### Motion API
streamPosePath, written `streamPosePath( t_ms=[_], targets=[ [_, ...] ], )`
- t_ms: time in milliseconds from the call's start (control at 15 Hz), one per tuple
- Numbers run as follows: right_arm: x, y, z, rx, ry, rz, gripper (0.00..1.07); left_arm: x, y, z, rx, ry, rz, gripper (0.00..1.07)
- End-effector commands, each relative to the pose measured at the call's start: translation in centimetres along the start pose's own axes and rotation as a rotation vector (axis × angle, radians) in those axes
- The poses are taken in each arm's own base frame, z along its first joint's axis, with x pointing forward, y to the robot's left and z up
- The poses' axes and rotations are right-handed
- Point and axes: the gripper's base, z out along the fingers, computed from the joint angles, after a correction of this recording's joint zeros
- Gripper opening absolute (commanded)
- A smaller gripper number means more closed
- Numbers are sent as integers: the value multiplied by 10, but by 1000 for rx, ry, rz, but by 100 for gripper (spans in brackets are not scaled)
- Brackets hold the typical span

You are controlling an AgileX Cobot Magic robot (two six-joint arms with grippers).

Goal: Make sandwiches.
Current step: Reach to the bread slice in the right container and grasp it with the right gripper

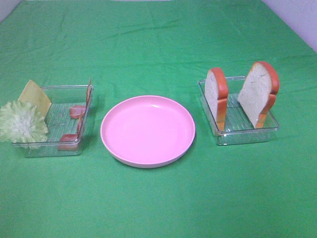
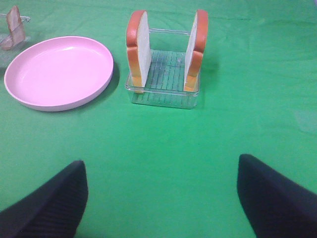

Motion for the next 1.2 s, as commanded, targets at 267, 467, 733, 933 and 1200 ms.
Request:
streamPosePath(
  t_ms=[267, 467, 733, 933, 1200],
  targets=[
    [2, 1, -2, 7, -26, -6, 76, 0, 0, -2, 3, -28, -1, 74],
    [2, 1, -2, 7, -26, -6, 76, 0, 0, -2, 3, -28, -1, 74],
    [2, 1, -2, 7, -26, -6, 76, 0, 0, -2, 3, -28, -1, 74],
    [2, 1, -2, 7, -26, -6, 76, 0, 0, -2, 3, -28, -1, 74],
    [2, 1, -2, 7, -26, -6, 76, 0, 0, -2, 3, -28, -1, 74]
  ],
)
